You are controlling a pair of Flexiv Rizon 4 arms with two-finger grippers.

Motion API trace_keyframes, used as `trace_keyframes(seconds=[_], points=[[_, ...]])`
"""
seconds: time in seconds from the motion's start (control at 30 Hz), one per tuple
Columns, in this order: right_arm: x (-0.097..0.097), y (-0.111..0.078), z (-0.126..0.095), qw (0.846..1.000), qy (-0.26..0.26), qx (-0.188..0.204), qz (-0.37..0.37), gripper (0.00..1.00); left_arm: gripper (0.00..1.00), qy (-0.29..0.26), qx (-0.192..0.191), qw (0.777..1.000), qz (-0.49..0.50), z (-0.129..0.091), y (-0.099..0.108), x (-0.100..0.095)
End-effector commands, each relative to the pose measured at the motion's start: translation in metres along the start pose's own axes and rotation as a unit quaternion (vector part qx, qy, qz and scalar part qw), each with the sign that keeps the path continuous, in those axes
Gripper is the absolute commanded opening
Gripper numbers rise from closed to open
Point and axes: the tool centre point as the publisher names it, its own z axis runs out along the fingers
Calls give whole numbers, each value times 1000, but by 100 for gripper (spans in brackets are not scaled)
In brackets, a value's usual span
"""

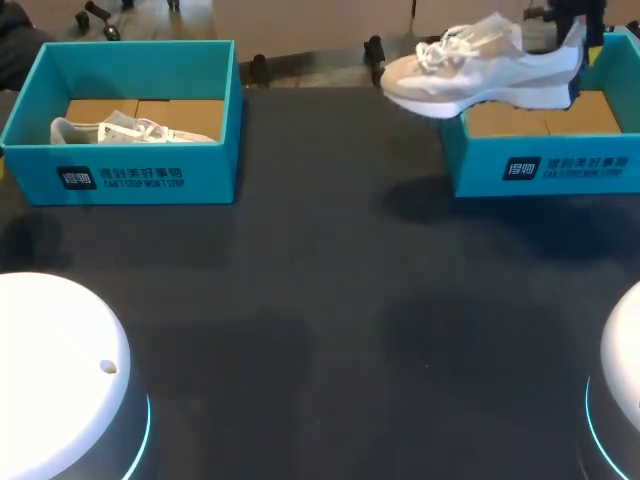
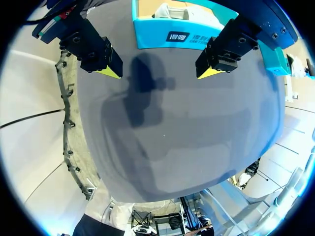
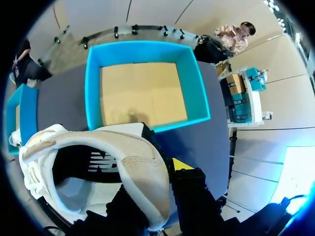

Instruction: Take the shoe out of the shoebox, open the shoe tongue, remove and reinsert the insole, then place the shoe into the shoebox

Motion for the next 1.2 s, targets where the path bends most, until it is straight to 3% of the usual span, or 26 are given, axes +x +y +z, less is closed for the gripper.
trace_keyframes(seconds=[0.03, 0.47, 0.83, 1.2], points=[[14, -28, -8, 996, -11, -88, 0, 0, 100, 1, -2, 1000, 0, 0, -1, 0], [66, -97, -22, 995, 8, -88, -38, 0, 100, 1, -2, 1000, 0, 0, -1, 0], [121, -155, -20, 998, 25, -54, -14, 0, 100, 1, -2, 1000, 0, 0, -1, 0], [156, -191, -15, 999, 36, -27, -10, 0, 100, 1, -2, 1000, 0, 0, -1, 0]])
